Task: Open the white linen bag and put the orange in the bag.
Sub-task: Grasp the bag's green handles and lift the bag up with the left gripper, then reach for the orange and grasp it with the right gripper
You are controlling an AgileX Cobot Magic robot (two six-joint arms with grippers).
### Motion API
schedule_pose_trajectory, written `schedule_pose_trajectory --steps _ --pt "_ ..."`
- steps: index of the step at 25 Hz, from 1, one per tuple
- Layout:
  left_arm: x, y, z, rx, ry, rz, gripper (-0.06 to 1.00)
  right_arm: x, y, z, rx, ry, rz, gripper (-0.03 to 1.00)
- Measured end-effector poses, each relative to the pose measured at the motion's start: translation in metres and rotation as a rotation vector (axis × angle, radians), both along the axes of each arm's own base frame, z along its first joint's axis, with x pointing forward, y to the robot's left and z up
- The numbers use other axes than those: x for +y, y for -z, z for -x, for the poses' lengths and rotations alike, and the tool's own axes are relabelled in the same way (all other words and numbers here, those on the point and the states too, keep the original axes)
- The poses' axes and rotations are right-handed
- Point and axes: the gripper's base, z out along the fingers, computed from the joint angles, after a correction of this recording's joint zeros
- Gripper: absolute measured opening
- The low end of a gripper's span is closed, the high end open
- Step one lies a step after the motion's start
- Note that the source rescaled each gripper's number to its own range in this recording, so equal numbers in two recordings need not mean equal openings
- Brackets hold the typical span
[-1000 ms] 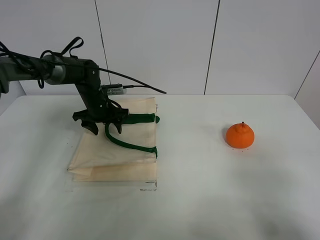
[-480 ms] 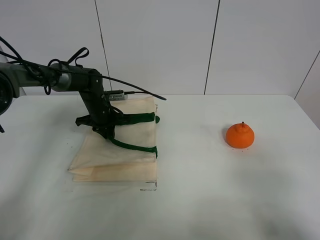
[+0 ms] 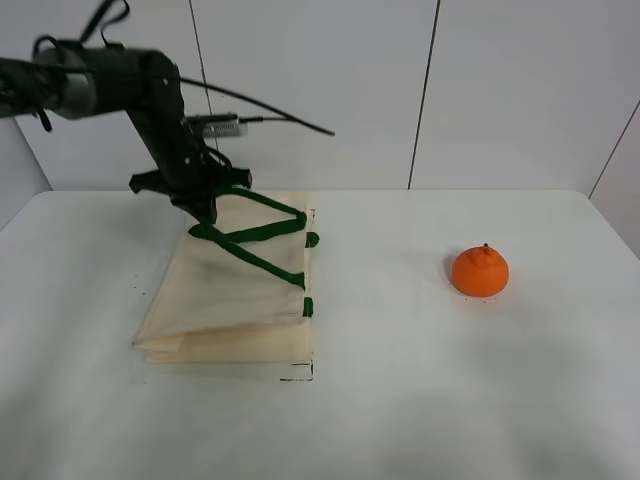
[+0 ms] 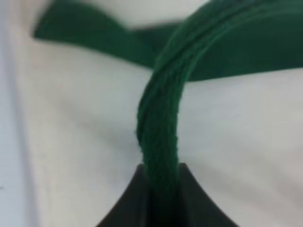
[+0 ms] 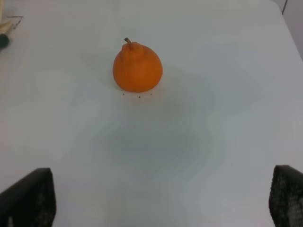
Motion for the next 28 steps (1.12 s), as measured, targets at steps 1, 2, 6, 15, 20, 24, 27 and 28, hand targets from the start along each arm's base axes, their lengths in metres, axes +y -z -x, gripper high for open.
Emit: schedule_pose_trajectory --steps 1,2,6,15,20,24,27,28 --pt "0.000 -0.018 0.002 -0.022 0.008 0.006 0.00 0.000 0.000 0.000 0.000 0.000 0.000 1.00" --pt "0.001 -0.038 0.005 -0.045 0.015 0.012 0.00 0.000 0.000 0.000 0.000 0.000 0.000 1.00" --pt "0.004 -0.104 0.019 -0.122 0.032 0.048 0.00 0.000 0.000 0.000 0.000 0.000 -0.001 1.00" --pt "-0.015 -0.182 0.048 -0.301 0.125 0.115 0.00 0.000 0.000 0.000 0.000 0.003 -0.006 1.00" --pt "-0.018 -0.191 0.055 -0.328 0.144 0.104 0.00 0.001 -0.002 -0.019 0.113 0.000 0.004 1.00" --pt "-0.015 -0.194 0.057 -0.345 0.141 0.081 0.00 0.003 -0.016 -0.071 0.245 -0.011 0.026 1.00" --pt "-0.014 -0.197 0.059 -0.354 0.140 0.078 0.00 0.005 -0.024 -0.126 0.334 -0.013 0.032 1.00" --pt "-0.014 -0.198 0.059 -0.355 0.140 0.077 0.00 0.006 -0.025 -0.147 0.371 -0.016 0.029 1.00"
